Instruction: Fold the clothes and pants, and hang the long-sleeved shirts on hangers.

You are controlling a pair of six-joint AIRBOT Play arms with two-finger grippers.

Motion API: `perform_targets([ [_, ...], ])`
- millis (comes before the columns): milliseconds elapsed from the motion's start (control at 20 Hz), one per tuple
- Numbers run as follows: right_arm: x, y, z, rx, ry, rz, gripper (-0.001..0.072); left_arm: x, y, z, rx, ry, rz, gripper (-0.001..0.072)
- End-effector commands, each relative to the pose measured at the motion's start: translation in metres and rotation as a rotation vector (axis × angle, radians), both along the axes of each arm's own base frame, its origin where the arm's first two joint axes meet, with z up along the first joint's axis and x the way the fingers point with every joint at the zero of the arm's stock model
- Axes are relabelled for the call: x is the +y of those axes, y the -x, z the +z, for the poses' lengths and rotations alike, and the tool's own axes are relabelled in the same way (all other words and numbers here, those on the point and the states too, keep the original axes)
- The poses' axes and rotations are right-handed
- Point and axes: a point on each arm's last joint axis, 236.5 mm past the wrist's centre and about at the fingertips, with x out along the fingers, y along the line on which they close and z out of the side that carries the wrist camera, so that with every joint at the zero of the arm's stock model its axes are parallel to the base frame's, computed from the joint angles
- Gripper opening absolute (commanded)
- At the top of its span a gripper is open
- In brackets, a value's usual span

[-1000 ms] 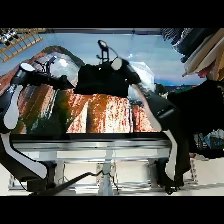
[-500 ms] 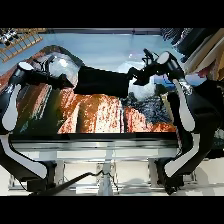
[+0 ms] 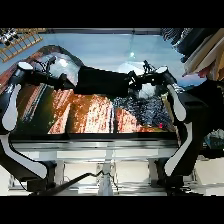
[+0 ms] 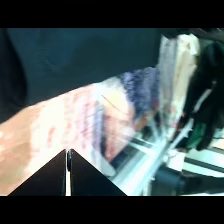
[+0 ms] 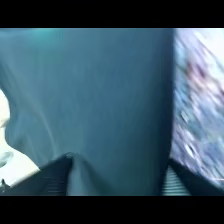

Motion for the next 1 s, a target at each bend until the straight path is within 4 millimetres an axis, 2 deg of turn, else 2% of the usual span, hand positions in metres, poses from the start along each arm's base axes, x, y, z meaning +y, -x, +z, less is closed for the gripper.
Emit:
perform_targets([
  [0,0.035,-0.003,0.02,-0.032,-0.112,0.083,0.014,-0.008,0.006,0.012,0.018,0.061,-0.02,0.0006],
  [50,0.037,-0.008,0.037,-0.037,-0.117,0.074,0.0021,-0.009,0.013,0.014,0.035,0.071,-0.045,0.0006],
  [150,0.03,-0.011,0.079,-0.053,-0.067,0.064,0.002,-0.012,0.03,0.019,0.075,0.096,-0.103,0.0006],
  [200,0.023,-0.012,0.107,-0.091,-0.016,0.062,0.002,-0.013,0.036,0.021,0.089,0.105,-0.123,0.0006],
  [300,-0.001,-0.017,0.175,-0.179,0.076,-0.003,0.0019,-0.015,0.042,0.023,0.104,0.112,-0.144,0.0006],
  [400,-0.029,-0.019,0.257,-0.29,0.099,-0.122,0.0019,-0.016,0.045,0.024,0.128,0.116,-0.146,0.0006],
  [450,-0.047,-0.014,0.298,-0.343,0.085,-0.185,0.0019,-0.017,0.048,0.025,0.14,0.118,-0.152,0.0006],
  [500,-0.066,-0.004,0.331,-0.381,0.078,-0.24,0.0019,-0.017,0.051,0.027,0.149,0.122,-0.161,0.0006],
  [650,-0.137,0.043,0.41,-0.494,0.124,-0.388,0.0019,-0.017,0.056,0.032,0.15,0.126,-0.179,0.0006],
  [750,-0.193,0.083,0.441,-0.524,0.191,-0.509,0.0019,-0.017,0.056,0.038,0.134,0.124,-0.18,0.0006],
  [850,-0.249,0.132,0.454,-0.502,0.284,-0.631,0.0019,-0.018,0.057,0.044,0.105,0.122,-0.194,0.0006],
  [950,-0.287,0.187,0.452,-0.427,0.378,-0.728,0.002,-0.018,0.057,0.047,0.077,0.121,-0.207,0.0006],
])
